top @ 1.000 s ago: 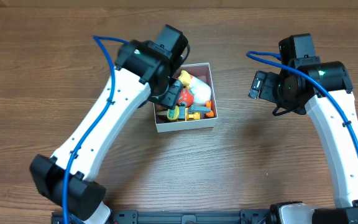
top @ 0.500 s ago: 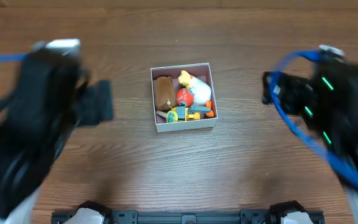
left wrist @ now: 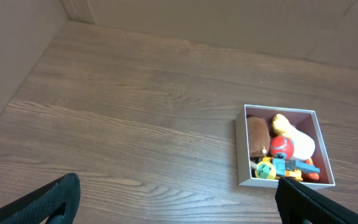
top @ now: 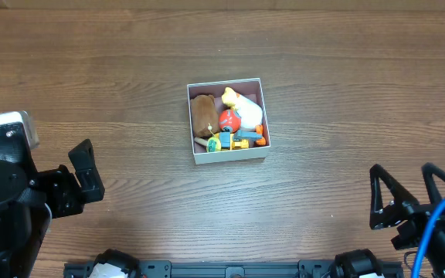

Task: Pack container

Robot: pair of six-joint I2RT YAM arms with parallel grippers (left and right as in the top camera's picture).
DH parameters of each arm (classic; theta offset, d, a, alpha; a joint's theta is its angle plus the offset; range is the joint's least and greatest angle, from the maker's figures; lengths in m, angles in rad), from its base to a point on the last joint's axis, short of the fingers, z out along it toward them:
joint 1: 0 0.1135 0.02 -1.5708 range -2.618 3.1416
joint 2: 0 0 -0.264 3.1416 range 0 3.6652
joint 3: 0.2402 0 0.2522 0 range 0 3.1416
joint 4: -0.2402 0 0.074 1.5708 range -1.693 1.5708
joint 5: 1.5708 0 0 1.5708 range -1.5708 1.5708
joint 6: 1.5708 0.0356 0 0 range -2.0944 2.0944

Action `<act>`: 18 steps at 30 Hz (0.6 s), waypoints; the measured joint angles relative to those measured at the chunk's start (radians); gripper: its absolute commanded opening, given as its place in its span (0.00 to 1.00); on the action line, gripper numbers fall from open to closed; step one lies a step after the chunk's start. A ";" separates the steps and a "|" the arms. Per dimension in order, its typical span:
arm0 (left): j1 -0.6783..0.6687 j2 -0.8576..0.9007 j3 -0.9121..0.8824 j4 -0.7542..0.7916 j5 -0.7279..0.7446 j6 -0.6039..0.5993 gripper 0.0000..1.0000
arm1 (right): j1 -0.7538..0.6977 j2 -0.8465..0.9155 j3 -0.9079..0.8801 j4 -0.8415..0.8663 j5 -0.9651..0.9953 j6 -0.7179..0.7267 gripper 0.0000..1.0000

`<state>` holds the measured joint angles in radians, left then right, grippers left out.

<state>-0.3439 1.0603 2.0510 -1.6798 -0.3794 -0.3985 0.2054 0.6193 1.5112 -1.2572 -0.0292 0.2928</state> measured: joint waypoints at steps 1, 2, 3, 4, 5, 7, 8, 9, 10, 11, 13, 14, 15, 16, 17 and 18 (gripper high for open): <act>0.000 0.000 0.000 0.000 0.000 0.000 1.00 | 0.000 0.000 -0.002 -0.016 -0.001 -0.001 1.00; 0.000 0.000 0.000 0.000 0.000 -0.001 1.00 | 0.000 0.001 -0.002 -0.029 -0.002 -0.002 1.00; 0.000 0.000 0.000 0.000 0.000 -0.004 1.00 | 0.000 0.001 -0.002 -0.041 -0.004 -0.002 1.00; 0.000 0.000 0.000 0.000 0.000 -0.004 1.00 | 0.000 0.001 -0.002 -0.054 -0.007 -0.002 1.00; 0.000 0.000 0.000 0.000 0.000 -0.006 1.00 | 0.000 0.001 -0.002 -0.064 -0.008 -0.002 1.00; 0.000 0.000 0.000 0.000 0.000 -0.011 1.00 | 0.000 0.001 -0.002 -0.087 -0.008 -0.002 1.00; 0.000 0.000 0.000 0.000 0.000 -0.014 1.00 | 0.000 0.001 -0.002 -0.098 -0.008 -0.002 1.00; 0.000 0.000 0.000 0.000 0.000 -0.014 1.00 | 0.000 0.001 -0.002 -0.110 -0.009 -0.002 1.00; 0.000 0.000 0.000 0.000 0.000 -0.014 1.00 | 0.000 0.001 -0.002 -0.120 -0.008 -0.002 1.00; 0.000 0.000 0.000 0.000 0.000 -0.014 1.00 | 0.000 0.001 -0.003 -0.133 -0.008 -0.002 1.00; 0.000 0.000 0.000 0.000 0.000 -0.014 1.00 | 0.000 0.001 -0.003 -0.157 -0.009 -0.002 1.00; 0.000 0.000 0.000 0.000 0.000 -0.014 1.00 | 0.000 0.001 -0.003 -0.168 -0.008 -0.003 1.00; 0.000 0.000 0.000 0.000 0.000 -0.014 1.00 | 0.000 0.001 -0.003 -0.187 -0.009 -0.002 1.00; 0.000 0.000 0.000 0.000 0.000 -0.014 1.00 | 0.000 0.001 -0.003 -0.200 -0.009 -0.002 1.00; 0.000 0.000 0.000 0.000 0.000 -0.014 1.00 | 0.000 0.001 -0.003 -0.206 -0.007 -0.002 1.00; 0.000 0.000 0.000 0.000 0.000 -0.014 1.00 | 0.000 0.001 -0.004 -0.208 -0.005 -0.003 1.00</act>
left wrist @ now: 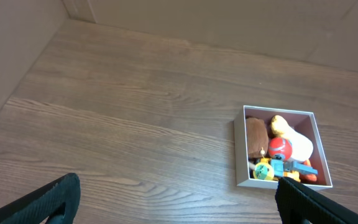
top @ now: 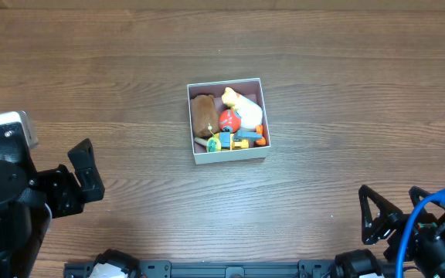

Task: Pack container

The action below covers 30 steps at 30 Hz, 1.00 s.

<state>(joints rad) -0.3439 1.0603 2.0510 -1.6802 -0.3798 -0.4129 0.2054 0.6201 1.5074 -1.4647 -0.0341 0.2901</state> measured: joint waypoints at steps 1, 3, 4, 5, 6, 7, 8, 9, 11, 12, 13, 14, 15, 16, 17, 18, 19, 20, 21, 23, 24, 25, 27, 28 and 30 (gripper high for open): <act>0.000 0.000 0.000 0.000 0.000 0.000 1.00 | 0.000 0.000 -0.001 0.011 0.008 0.000 1.00; 0.000 0.000 0.000 0.000 0.000 0.000 1.00 | 0.000 0.000 -0.004 0.048 0.016 0.000 1.00; 0.000 0.000 0.000 0.000 0.000 0.000 1.00 | -0.003 0.000 -0.008 0.084 0.026 -0.003 1.00; 0.000 0.000 0.000 0.000 0.000 0.000 1.00 | -0.008 0.000 -0.011 0.117 0.038 -0.003 1.00; 0.000 0.000 0.000 0.000 0.000 0.000 1.00 | -0.022 0.000 -0.018 0.149 0.050 -0.003 1.00; 0.000 0.000 0.000 0.000 0.000 0.000 1.00 | -0.045 0.000 -0.030 0.179 0.066 -0.003 1.00; 0.000 0.000 0.000 0.000 0.000 0.000 1.00 | -0.068 -0.001 -0.045 0.203 0.072 -0.005 1.00; 0.000 0.000 0.000 0.000 0.000 0.000 1.00 | -0.096 -0.002 -0.068 0.229 0.084 -0.006 1.00; 0.000 0.000 -0.001 0.000 0.000 0.000 1.00 | -0.148 -0.007 -0.138 0.275 0.089 -0.011 1.00; 0.000 0.000 -0.001 0.000 0.000 0.000 1.00 | -0.161 -0.007 -0.167 0.285 0.090 -0.012 1.00; 0.000 0.000 -0.001 0.001 0.000 0.000 1.00 | -0.177 -0.014 -0.222 0.319 0.087 -0.014 1.00; 0.000 0.000 -0.001 0.000 0.000 0.000 1.00 | -0.186 -0.023 -0.281 0.353 0.086 -0.018 1.00; 0.000 0.000 -0.001 0.000 0.000 0.000 1.00 | -0.188 -0.032 -0.338 0.386 0.084 -0.018 1.00; 0.000 0.000 -0.001 0.000 0.000 0.000 1.00 | -0.190 -0.043 -0.402 0.427 0.079 -0.021 1.00; 0.000 0.000 -0.001 0.001 0.000 0.000 1.00 | -0.190 -0.048 -0.421 0.446 0.077 -0.022 1.00; 0.000 0.000 -0.002 0.000 0.000 0.000 1.00 | -0.191 -0.067 -0.512 0.496 0.067 -0.023 1.00; 0.000 0.000 -0.002 0.000 0.000 0.000 1.00 | -0.191 -0.091 -0.585 0.581 0.056 -0.024 1.00; 0.000 0.000 -0.002 0.000 0.000 0.000 1.00 | -0.192 -0.115 -0.654 0.641 0.044 -0.024 1.00; 0.000 0.000 -0.002 0.001 0.000 0.000 1.00 | -0.192 -0.142 -0.723 0.692 0.028 -0.027 1.00; 0.000 0.000 -0.002 0.000 0.000 0.000 1.00 | -0.192 -0.193 -0.839 0.775 0.003 -0.027 1.00; 0.000 0.000 -0.002 0.000 -0.001 0.000 1.00 | -0.192 -0.229 -0.916 0.813 -0.018 -0.028 1.00; 0.000 0.000 -0.002 0.000 -0.002 0.000 1.00 | -0.192 -0.252 -0.958 0.835 -0.027 -0.028 1.00; 0.000 0.000 -0.002 0.000 -0.003 0.000 1.00 | -0.192 -0.320 -1.062 0.868 -0.053 -0.029 1.00; 0.000 0.000 -0.002 0.000 -0.003 0.000 1.00 | -0.192 -0.343 -1.091 0.872 -0.060 -0.029 1.00; 0.000 0.000 -0.002 0.000 -0.003 0.000 1.00 | -0.192 -0.392 -1.142 0.875 -0.072 -0.029 1.00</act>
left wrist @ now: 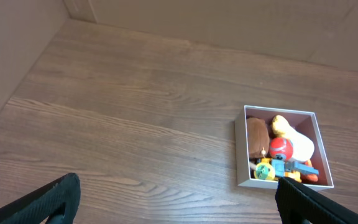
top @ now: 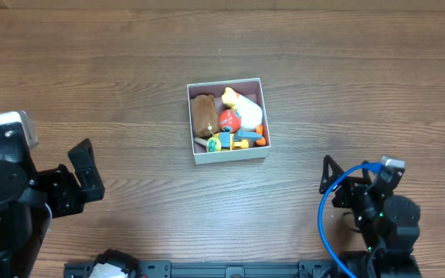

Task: Pack container

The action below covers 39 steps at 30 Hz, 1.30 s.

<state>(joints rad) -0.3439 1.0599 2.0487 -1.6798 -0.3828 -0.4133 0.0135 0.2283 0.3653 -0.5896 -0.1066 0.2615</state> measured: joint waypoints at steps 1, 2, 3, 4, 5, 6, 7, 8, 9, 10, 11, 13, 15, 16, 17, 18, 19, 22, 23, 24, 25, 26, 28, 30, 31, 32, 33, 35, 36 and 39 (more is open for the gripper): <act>0.000 0.000 0.000 0.000 0.000 0.000 1.00 | 0.000 -0.021 -0.018 0.004 -0.002 0.000 1.00; 0.000 0.000 0.000 0.000 0.000 0.000 1.00 | 0.000 -0.041 -0.033 0.004 -0.008 0.000 1.00; 0.000 0.000 0.000 0.000 0.000 0.000 1.00 | 0.000 -0.061 -0.047 0.006 -0.010 0.000 1.00; 0.000 0.000 0.000 0.000 0.000 0.000 1.00 | 0.000 -0.079 -0.061 0.009 -0.013 0.000 1.00; 0.000 0.000 0.000 0.000 0.000 0.000 1.00 | 0.000 -0.095 -0.077 0.013 -0.013 0.000 1.00; 0.000 0.000 0.000 0.000 0.000 0.000 1.00 | 0.000 -0.108 -0.090 0.014 -0.013 0.000 1.00; 0.000 0.000 0.000 0.000 0.000 0.000 1.00 | 0.000 -0.122 -0.109 0.014 -0.013 0.000 1.00; 0.000 0.000 0.000 0.000 0.000 0.000 1.00 | 0.000 -0.134 -0.127 0.014 -0.013 0.000 1.00; 0.000 0.000 0.000 0.000 0.000 0.000 1.00 | 0.000 -0.146 -0.146 0.014 -0.014 0.000 1.00; 0.000 0.000 0.000 0.000 0.000 0.000 1.00 | 0.000 -0.154 -0.162 0.014 -0.014 0.000 1.00; 0.000 0.000 0.000 0.000 0.000 0.000 1.00 | 0.000 -0.164 -0.179 0.013 -0.014 0.000 1.00; 0.000 0.000 0.000 0.000 0.000 0.000 1.00 | 0.000 -0.182 -0.204 0.018 -0.016 0.000 1.00; 0.000 0.000 0.000 0.000 0.000 0.000 1.00 | 0.000 -0.192 -0.205 0.035 -0.016 0.000 1.00; 0.000 0.000 0.000 0.000 0.000 0.000 1.00 | 0.000 -0.196 -0.205 0.036 -0.016 0.000 1.00; 0.000 0.000 0.000 0.000 0.000 0.000 1.00 | 0.000 -0.198 -0.206 0.037 -0.016 0.000 1.00; 0.000 0.000 0.000 0.000 0.000 0.000 1.00 | 0.000 -0.198 -0.207 0.036 -0.016 0.000 1.00; 0.000 0.000 0.000 0.000 0.000 0.000 1.00 | 0.000 -0.199 -0.207 0.037 -0.016 0.000 1.00; 0.000 0.000 0.000 0.000 0.000 0.000 1.00 | 0.000 -0.199 -0.207 0.037 -0.016 0.000 1.00; 0.000 0.000 0.000 0.000 0.000 0.000 1.00 | 0.000 -0.199 -0.207 0.037 -0.016 0.000 1.00; 0.000 0.000 0.000 0.000 0.000 0.000 1.00 | 0.000 -0.199 -0.207 0.037 -0.016 0.000 1.00; 0.000 0.000 0.000 0.000 0.000 0.000 1.00 | 0.000 -0.199 -0.207 0.037 -0.016 0.000 1.00; 0.000 0.000 0.000 0.000 0.000 0.000 1.00 | 0.000 -0.199 -0.207 0.037 -0.015 0.000 1.00; 0.000 0.000 0.000 0.000 0.000 0.000 1.00 | 0.000 -0.199 -0.207 0.036 -0.016 0.000 1.00; 0.000 0.000 0.000 0.000 0.000 0.000 1.00 | 0.000 -0.199 -0.207 0.037 -0.016 0.000 1.00; 0.000 0.000 0.000 0.000 0.000 0.000 1.00 | 0.000 -0.199 -0.207 0.037 -0.016 0.000 1.00; 0.000 0.000 0.000 0.000 0.000 0.000 1.00 | 0.000 -0.199 -0.207 0.037 -0.016 0.000 1.00; 0.000 0.000 0.000 0.000 0.000 0.000 1.00 | 0.000 -0.199 -0.207 0.037 -0.016 0.000 1.00; 0.000 0.000 0.000 0.000 0.000 0.000 1.00 | 0.000 -0.199 -0.207 0.037 -0.016 0.000 1.00; 0.000 0.000 0.000 0.000 0.000 0.000 1.00 | 0.000 -0.199 -0.207 0.037 -0.016 0.000 1.00; 0.000 0.000 0.000 0.000 0.000 0.000 1.00 | 0.000 -0.199 -0.207 0.036 -0.016 0.000 1.00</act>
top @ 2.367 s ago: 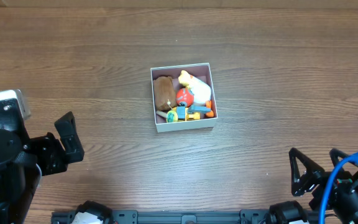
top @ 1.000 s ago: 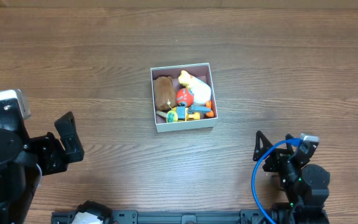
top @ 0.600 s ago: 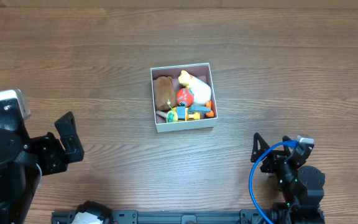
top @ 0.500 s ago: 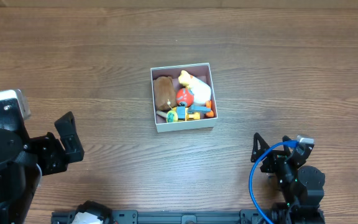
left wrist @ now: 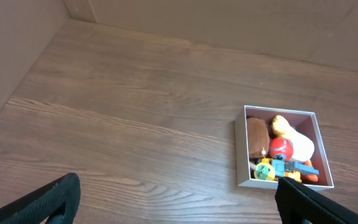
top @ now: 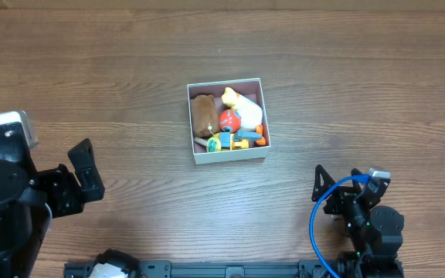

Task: Pack container

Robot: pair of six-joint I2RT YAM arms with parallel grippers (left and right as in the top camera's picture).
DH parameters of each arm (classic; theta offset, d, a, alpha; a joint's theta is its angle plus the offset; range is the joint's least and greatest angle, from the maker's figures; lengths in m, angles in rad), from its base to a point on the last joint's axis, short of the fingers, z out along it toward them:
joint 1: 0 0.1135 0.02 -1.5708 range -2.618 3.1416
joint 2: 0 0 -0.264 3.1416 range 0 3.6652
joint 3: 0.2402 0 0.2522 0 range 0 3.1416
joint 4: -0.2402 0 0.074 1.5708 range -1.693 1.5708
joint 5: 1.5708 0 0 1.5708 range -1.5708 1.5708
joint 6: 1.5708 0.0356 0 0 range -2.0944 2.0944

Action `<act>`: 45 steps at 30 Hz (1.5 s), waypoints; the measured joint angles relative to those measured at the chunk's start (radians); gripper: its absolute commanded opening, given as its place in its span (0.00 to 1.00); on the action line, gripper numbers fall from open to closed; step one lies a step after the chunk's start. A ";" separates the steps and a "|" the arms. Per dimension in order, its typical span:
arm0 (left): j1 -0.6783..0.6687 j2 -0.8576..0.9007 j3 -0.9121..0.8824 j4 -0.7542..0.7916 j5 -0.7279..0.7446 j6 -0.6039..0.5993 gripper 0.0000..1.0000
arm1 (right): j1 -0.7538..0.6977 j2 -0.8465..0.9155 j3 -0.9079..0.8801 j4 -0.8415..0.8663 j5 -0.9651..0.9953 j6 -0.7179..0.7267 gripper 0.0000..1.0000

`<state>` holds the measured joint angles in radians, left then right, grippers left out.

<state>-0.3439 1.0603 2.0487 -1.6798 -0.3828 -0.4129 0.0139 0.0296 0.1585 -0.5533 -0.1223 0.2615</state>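
A white box [top: 229,157] stands mid-table, also seen in the left wrist view as the box [left wrist: 241,155]. It holds a brown plush [top: 202,114], a red ball [top: 229,120], a yellow-and-white duck [top: 246,108] and small colourful toys [top: 239,140]. My left gripper [left wrist: 176,200] is open and empty, low over bare wood well to the left of the box; one of its fingers [top: 86,168] shows overhead. My right gripper [top: 338,185] sits folded at the front right with a blue cable [top: 315,232] looped beside it. It looks open and holds nothing.
The wooden table [top: 346,69] carries only the box. A pale wall [left wrist: 17,37] borders the table on the left of the wrist view. The arms' bases stand at the front edge.
My right arm has settled slightly lower and nearer the front edge. The left arm, the box and its toys are unchanged.
My right gripper stood open at the far right front corner, then a little lower there. After that it was folded back further left over its base, and now rests slightly lower. The left arm and the filled box stayed put throughout.
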 measured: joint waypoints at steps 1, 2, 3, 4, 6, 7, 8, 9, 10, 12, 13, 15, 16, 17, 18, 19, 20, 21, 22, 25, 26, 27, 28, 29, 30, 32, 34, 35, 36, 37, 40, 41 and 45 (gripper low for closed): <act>0.000 0.000 0.000 0.000 0.000 0.000 1.00 | 0.000 0.000 0.000 0.001 0.000 0.000 1.00; 0.000 0.000 0.000 0.000 0.000 0.000 1.00 | 0.000 0.000 0.000 0.000 0.000 -0.001 1.00; 0.000 0.000 0.000 0.000 0.000 0.000 1.00 | 0.000 0.000 0.000 0.001 0.000 0.000 1.00; 0.000 0.000 0.000 0.000 0.000 0.000 1.00 | 0.000 0.000 0.000 0.000 0.000 0.000 1.00; 0.000 0.000 0.000 0.000 0.000 0.000 1.00 | 0.000 0.000 0.000 0.000 0.000 -0.001 1.00; 0.000 0.000 0.000 0.000 0.000 0.000 1.00 | 0.000 0.000 0.000 0.001 0.000 0.000 1.00; 0.000 0.000 0.000 0.000 0.000 0.000 1.00 | 0.000 0.000 0.000 0.000 0.000 0.000 1.00; 0.000 0.000 0.000 0.000 0.000 0.000 1.00 | 0.000 0.000 0.000 0.001 0.000 0.000 1.00; 0.000 0.000 0.000 0.000 0.000 0.000 1.00 | 0.000 0.000 0.000 0.000 0.000 0.000 1.00; 0.009 0.000 0.000 0.000 -0.008 0.000 1.00 | 0.000 0.000 0.000 0.001 0.000 0.000 1.00; 0.035 0.000 -0.002 0.006 -0.016 0.000 1.00 | 0.000 0.000 0.000 0.001 0.000 0.000 1.00; 0.097 -0.014 -0.034 0.069 -0.017 0.000 1.00 | 0.000 0.000 0.000 0.000 0.000 0.000 1.00; 0.139 -0.025 -0.063 0.109 -0.016 0.000 1.00 | 0.000 0.000 0.000 0.002 0.000 0.000 1.00; 0.172 -0.038 -0.093 0.150 -0.012 0.000 1.00 | 0.000 0.000 0.000 0.002 0.000 0.000 1.00; 0.217 -0.058 -0.143 0.203 -0.006 0.000 1.00 | 0.000 0.000 0.000 0.002 0.000 0.000 1.00; 0.262 -0.087 -0.207 0.268 0.007 0.000 1.00 | 0.000 0.000 0.000 0.001 0.000 0.000 1.00; 0.301 -0.117 -0.274 0.315 0.018 0.000 1.00 | 0.000 0.000 0.000 0.003 0.000 -0.001 1.00; 0.335 -0.154 -0.353 0.381 0.036 0.000 1.00 | 0.000 -0.001 -0.001 0.003 0.000 0.000 1.00; 0.357 -0.187 -0.421 0.433 0.050 0.000 1.00 | 0.000 -0.002 -0.001 0.005 0.000 0.000 1.00; 0.398 -0.310 -0.674 0.604 0.089 0.000 1.00 | 0.000 -0.002 -0.002 0.006 0.000 -0.001 1.00; 0.399 -0.349 -0.755 0.659 0.101 0.000 1.00 | 0.000 -0.002 -0.002 0.006 0.000 0.000 1.00; 0.399 -0.390 -0.836 0.710 0.114 0.000 1.00 | 0.000 -0.002 -0.002 0.007 0.000 -0.001 1.00; 0.399 -0.424 -0.906 0.741 0.125 0.000 1.00 | 0.000 -0.002 -0.002 0.006 0.000 0.000 1.00; 0.399 -0.464 -0.984 0.792 0.137 0.000 1.00 | 0.000 -0.002 -0.002 0.007 0.000 0.000 1.00; 0.399 -0.499 -1.052 0.831 0.145 0.000 1.00 | 0.000 -0.002 -0.002 0.005 0.000 0.000 1.00; 0.399 -0.565 -1.180 0.896 0.167 0.000 1.00 | 0.000 -0.002 -0.002 0.006 0.000 0.000 1.00; 0.399 -0.634 -1.311 0.973 0.183 -0.001 1.00 | 0.000 -0.002 -0.002 0.006 0.000 0.000 1.00; 0.399 -0.658 -1.356 0.994 0.189 -0.004 1.00 | 0.000 -0.002 -0.002 0.006 0.000 0.000 1.00; 0.399 -0.691 -1.416 1.023 0.195 -0.008 1.00 | 0.000 -0.002 -0.002 0.007 0.000 0.000 1.00; 0.399 -0.722 -1.469 1.045 0.199 -0.018 1.00 | 0.000 -0.002 -0.002 0.006 0.000 0.000 1.00; 0.399 -0.801 -1.603 1.081 0.208 -0.064 1.00 | 0.000 -0.002 -0.002 0.006 0.000 0.000 1.00; 0.399 -0.825 -1.645 1.097 0.211 -0.081 1.00 | 0.000 -0.002 -0.002 0.006 0.000 0.000 1.00; 0.399 -0.893 -1.776 1.167 0.216 -0.136 1.00 | 0.000 -0.002 -0.002 0.007 0.000 0.000 1.00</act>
<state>0.0551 0.1673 0.2726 -0.5125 -0.1669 -0.5488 0.0135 0.0277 0.1570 -0.5465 -0.1223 0.2611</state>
